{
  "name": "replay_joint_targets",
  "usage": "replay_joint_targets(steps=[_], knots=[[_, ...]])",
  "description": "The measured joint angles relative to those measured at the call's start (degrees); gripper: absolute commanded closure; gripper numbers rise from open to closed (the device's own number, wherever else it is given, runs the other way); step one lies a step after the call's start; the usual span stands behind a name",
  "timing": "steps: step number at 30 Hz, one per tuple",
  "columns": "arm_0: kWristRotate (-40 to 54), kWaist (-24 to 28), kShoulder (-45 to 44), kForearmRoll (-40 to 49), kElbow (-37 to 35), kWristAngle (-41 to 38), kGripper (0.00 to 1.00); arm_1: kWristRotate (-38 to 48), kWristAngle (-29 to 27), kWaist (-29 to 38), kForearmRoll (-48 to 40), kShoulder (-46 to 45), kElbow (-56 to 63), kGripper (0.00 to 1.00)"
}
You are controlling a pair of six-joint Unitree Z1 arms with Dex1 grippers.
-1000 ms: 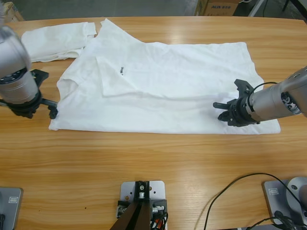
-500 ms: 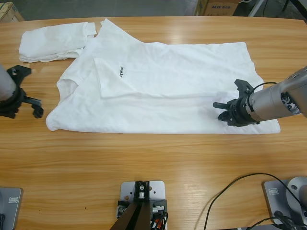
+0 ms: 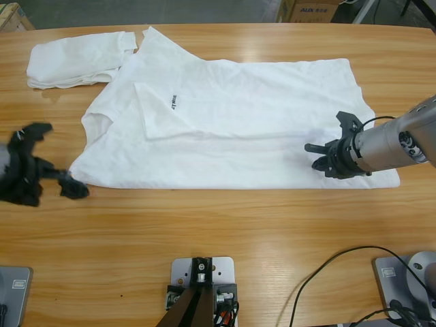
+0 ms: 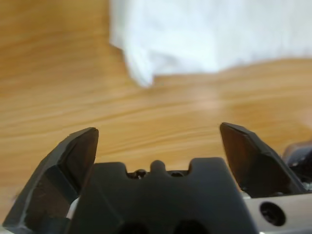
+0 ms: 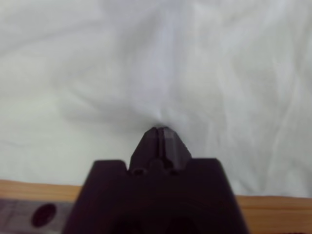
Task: Fold clothes
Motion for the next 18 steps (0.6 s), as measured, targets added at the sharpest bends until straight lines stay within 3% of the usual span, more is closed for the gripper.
replay_joint_targets(steps=[5, 13, 18], knots=[[0.0, -1.2, -0.3, -12.5, 10.9, 3.2, 0.063, 0.0, -0.1, 0.0, 0.0, 0.0, 0.0, 1.0], [2.1, -4.0, 1.1, -15.4, 9.2, 11.1, 0.089, 0.0, -0.1, 0.0, 0.0, 0.0, 0.0, 1.0], [2.6, -4.1, 2.7, -15.6, 8.8, 11.8, 0.173, 0.0, -0.1, 0.0, 0.0, 0.0, 0.0, 1.0]])
